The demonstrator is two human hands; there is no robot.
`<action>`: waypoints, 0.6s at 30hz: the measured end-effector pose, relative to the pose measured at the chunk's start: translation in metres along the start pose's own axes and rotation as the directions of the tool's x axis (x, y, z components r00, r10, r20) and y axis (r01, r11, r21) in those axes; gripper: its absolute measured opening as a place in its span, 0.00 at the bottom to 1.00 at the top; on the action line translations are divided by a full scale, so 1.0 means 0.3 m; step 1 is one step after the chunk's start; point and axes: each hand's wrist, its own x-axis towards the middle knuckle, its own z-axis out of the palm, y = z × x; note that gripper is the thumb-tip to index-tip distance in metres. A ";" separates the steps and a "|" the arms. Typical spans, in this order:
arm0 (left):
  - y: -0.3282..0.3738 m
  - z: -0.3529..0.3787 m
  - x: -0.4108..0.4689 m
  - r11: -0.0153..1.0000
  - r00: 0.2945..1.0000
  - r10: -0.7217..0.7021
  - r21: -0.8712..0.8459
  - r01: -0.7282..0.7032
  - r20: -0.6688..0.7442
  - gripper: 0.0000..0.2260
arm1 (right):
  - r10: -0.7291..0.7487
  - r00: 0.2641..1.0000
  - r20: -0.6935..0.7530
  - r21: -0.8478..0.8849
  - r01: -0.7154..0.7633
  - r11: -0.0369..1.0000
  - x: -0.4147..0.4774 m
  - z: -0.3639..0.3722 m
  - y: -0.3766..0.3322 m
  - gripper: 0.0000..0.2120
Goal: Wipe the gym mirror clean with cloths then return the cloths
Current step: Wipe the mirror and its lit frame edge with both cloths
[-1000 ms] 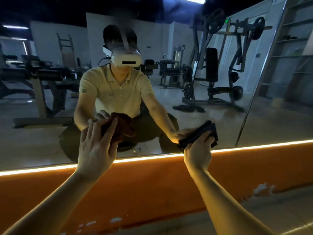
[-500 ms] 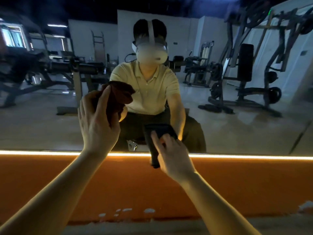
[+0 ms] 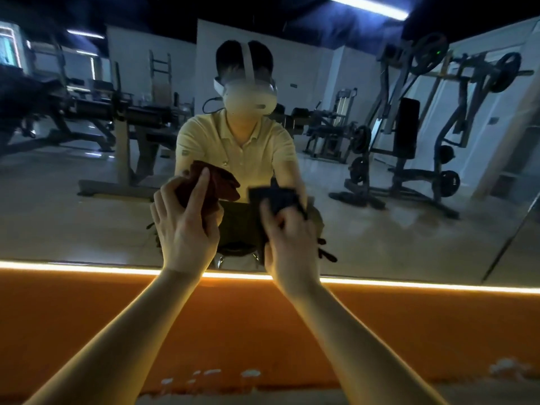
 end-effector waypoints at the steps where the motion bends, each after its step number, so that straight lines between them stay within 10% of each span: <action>1: -0.003 -0.010 0.000 1.000 1.000 0.008 0.007 -0.008 0.019 0.26 | -0.146 0.986 0.084 -0.013 0.148 0.989 -0.048 0.019 -0.013 0.35; 5: -0.021 -0.078 0.018 0.992 0.989 0.095 0.071 -0.103 0.110 0.25 | -0.417 0.861 0.290 -0.079 0.456 0.886 -0.127 -0.004 0.072 0.36; 8: -0.031 -0.146 0.052 0.962 0.958 0.198 0.147 -0.231 0.209 0.28 | -0.063 0.998 0.003 -0.039 0.063 0.997 -0.051 -0.072 0.166 0.35; 13: -0.025 -0.252 0.117 0.927 0.912 0.234 0.207 -0.314 0.337 0.29 | 0.386 0.909 -0.158 0.003 -0.391 0.921 0.108 -0.125 0.171 0.41; 18: -0.066 -0.303 0.113 0.974 0.973 0.022 0.213 -0.072 0.230 0.27 | 0.089 0.991 -0.104 0.040 -0.085 0.996 0.079 -0.004 -0.034 0.35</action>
